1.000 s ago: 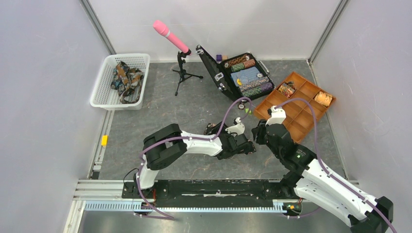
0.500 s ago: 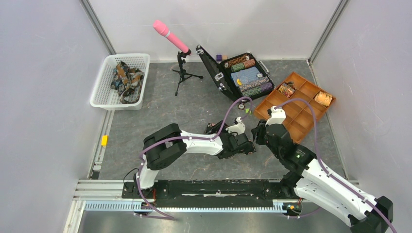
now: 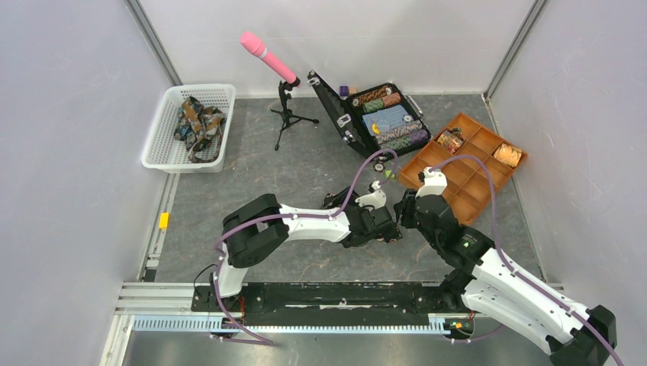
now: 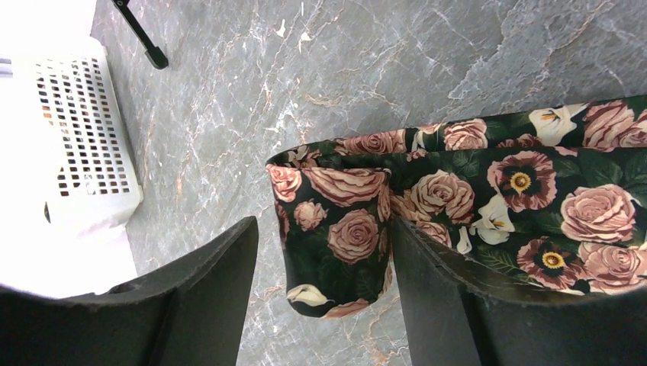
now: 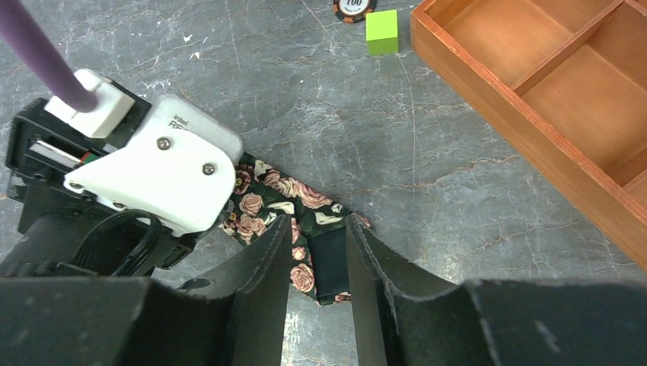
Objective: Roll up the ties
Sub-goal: Roll the tie at the center of the board.
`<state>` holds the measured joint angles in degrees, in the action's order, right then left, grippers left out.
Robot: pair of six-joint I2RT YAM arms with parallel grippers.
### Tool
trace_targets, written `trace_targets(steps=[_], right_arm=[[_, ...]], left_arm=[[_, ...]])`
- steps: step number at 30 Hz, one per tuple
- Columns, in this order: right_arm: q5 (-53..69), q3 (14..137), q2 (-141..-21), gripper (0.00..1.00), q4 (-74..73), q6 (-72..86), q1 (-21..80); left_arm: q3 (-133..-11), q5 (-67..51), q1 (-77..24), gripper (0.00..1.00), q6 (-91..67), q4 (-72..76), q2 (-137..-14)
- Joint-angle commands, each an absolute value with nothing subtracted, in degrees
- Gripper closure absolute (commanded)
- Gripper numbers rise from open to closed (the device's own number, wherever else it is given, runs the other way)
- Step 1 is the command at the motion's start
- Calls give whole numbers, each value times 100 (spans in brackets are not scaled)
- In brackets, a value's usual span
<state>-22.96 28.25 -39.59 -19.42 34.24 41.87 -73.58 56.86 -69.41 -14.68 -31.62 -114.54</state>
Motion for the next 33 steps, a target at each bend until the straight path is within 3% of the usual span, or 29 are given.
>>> trace_targets(steps=[1, 15, 33], right_arm=[[-2303, 2777, -3981, 61, -1785, 3474, 4175], [-2240, 2725, -4014, 61, -1737, 3463, 4175], [-2171, 2707, -4045, 61, -1691, 3445, 4175]], left_arm=[[-7607, 5705, -6975, 29, -1594, -3337, -11109], [-7465, 5131, -6979, 36, -1860, -3168, -11000], [-7286, 4424, -6978, 35, -2047, -2731, -10872]])
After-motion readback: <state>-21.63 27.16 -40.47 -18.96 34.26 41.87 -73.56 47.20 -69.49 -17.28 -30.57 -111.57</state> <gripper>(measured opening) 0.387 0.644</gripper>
